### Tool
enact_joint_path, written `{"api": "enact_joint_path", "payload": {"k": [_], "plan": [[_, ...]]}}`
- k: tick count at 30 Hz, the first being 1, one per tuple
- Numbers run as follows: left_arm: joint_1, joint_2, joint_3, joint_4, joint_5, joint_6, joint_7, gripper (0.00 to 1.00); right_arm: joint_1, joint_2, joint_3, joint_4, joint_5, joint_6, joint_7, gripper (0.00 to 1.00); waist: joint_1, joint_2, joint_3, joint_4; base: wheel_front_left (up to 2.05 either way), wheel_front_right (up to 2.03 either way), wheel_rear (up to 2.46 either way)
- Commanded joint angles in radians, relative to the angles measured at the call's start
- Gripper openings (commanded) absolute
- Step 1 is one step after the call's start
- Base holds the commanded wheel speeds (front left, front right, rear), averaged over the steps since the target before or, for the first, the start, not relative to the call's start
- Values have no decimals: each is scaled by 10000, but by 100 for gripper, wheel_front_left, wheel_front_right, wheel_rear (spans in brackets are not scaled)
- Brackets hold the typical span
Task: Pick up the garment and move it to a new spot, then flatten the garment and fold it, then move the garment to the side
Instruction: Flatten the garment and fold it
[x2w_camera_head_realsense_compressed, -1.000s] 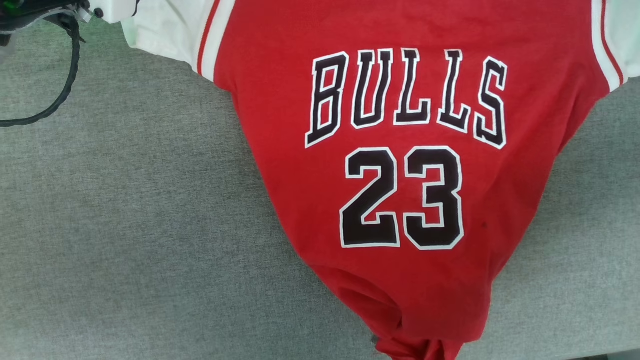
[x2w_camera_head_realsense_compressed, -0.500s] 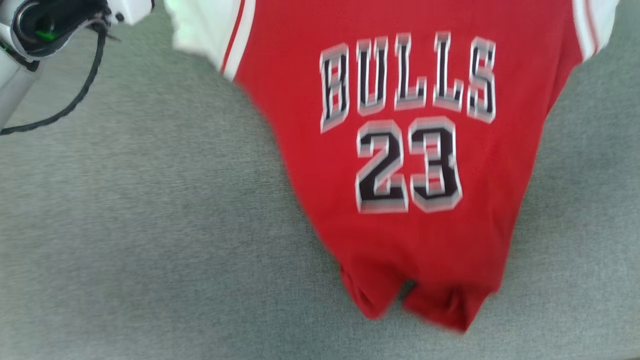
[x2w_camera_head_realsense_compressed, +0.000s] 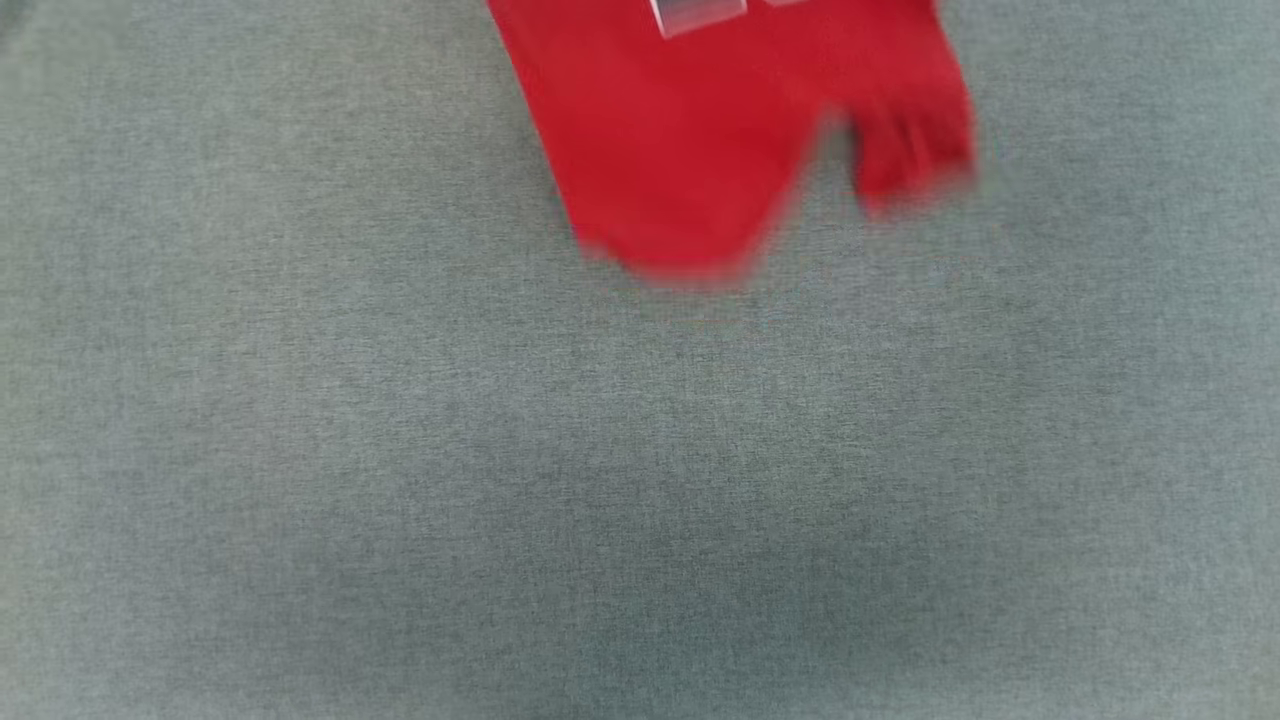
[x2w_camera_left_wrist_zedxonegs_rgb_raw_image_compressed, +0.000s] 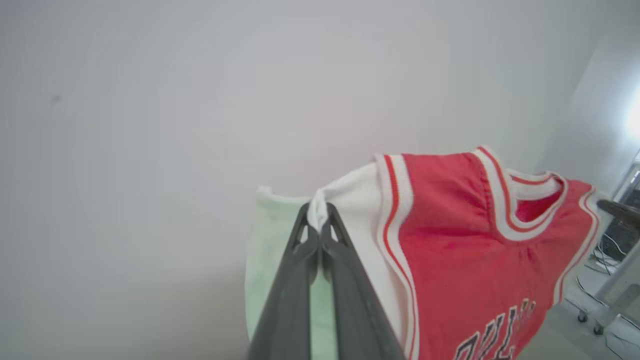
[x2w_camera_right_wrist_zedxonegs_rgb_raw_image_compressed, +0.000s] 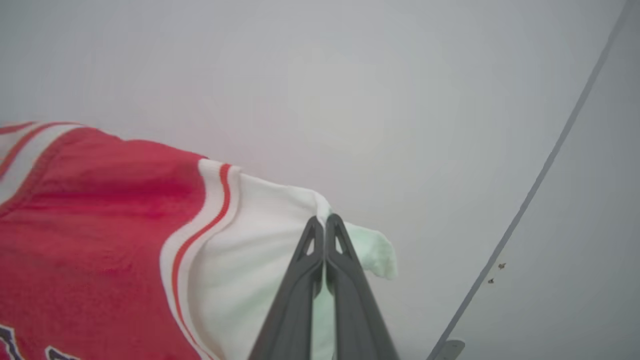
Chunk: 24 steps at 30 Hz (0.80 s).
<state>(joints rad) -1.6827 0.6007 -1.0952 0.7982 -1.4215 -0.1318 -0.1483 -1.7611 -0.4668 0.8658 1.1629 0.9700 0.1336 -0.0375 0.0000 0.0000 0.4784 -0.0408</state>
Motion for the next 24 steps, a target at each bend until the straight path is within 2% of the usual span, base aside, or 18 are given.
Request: {"api": "enact_joint_path", "payload": {"k": [1, 5, 10, 14, 18, 24], "plan": [[-290, -26, 113, 177, 91, 25, -207, 0, -241, 70, -83, 242, -93, -53, -264, 0, 0, 0, 4, 18, 0, 0, 0], [-1412, -419, 619, 1158, 315, 25, -929, 0, -1313, 573, -512, 1075, -405, -55, -1503, 0, 0, 0, 18, 57, 0, 0, 0], [-1693, -779, 692, 1479, 359, 25, -1094, 0, -1565, 875, -804, 1282, -669, -53, -1813, 0, 0, 0, -42, 99, 0, 0, 0], [-727, -767, 460, 1205, -9, 25, -878, 0, -792, 994, -694, 1300, -838, -53, -1533, 0, 0, 0, -123, 104, 0, 0, 0], [894, -310, 294, 66, -574, 23, -939, 0, 506, 1105, -245, 1010, -964, -53, -1464, 0, 0, 0, -442, 35, 0, 0, 0], [4165, 391, 282, -2117, -1359, 23, -1136, 0, 3160, 324, 313, -554, -278, -53, -1158, 0, 0, 0, -978, 107, 0, 0, 0]]}}
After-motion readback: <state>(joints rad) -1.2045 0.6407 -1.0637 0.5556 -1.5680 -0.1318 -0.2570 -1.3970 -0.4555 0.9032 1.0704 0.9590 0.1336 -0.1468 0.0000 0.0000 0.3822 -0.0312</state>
